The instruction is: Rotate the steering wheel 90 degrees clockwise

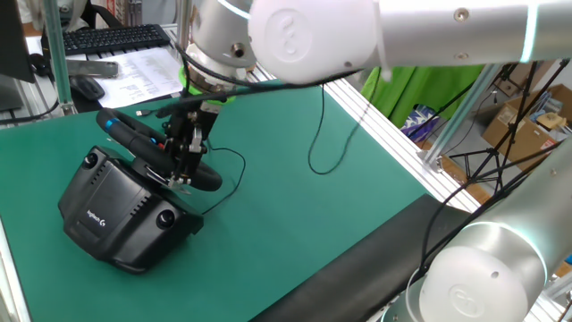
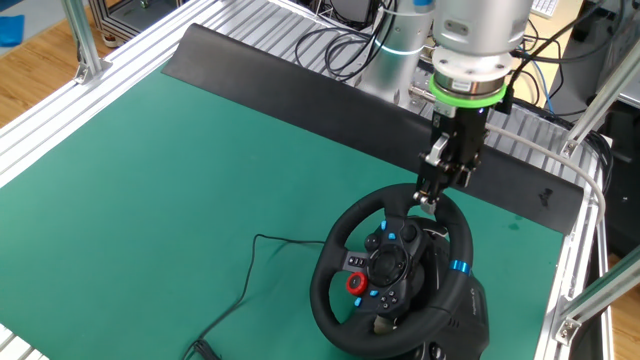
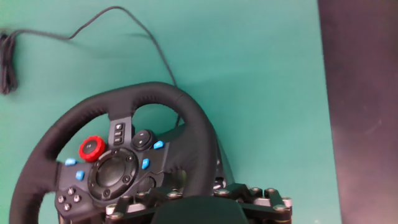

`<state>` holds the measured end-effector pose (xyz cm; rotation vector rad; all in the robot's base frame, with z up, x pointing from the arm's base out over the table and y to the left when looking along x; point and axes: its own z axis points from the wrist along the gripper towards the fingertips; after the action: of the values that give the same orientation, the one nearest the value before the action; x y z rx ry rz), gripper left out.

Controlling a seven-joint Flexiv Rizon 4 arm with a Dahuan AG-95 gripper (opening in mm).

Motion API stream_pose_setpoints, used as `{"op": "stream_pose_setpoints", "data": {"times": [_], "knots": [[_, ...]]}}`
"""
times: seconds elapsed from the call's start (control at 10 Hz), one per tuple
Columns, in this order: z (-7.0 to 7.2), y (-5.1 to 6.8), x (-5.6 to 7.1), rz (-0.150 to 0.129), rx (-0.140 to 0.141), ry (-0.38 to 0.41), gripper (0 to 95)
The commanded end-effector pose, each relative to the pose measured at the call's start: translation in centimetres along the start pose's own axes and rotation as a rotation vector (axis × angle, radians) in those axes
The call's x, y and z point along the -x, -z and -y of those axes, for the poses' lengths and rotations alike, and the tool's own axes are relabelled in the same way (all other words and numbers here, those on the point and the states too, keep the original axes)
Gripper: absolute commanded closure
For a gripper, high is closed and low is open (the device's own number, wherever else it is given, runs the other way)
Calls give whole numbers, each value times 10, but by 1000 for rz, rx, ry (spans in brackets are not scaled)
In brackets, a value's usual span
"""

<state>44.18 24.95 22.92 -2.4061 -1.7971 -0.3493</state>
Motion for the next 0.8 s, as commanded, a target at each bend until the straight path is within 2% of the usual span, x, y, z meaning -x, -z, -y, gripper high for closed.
{"op": "stream_pose_setpoints", "data": {"times": [0.1,0.2,0.5,0.8], "knots": [[1,-3,-1,-2,-1,7,760],[1,-3,-1,-6,2,10,950],[0,-4,-2,5,2,34,950],[1,-6,-3,11,-15,23,950]]}}
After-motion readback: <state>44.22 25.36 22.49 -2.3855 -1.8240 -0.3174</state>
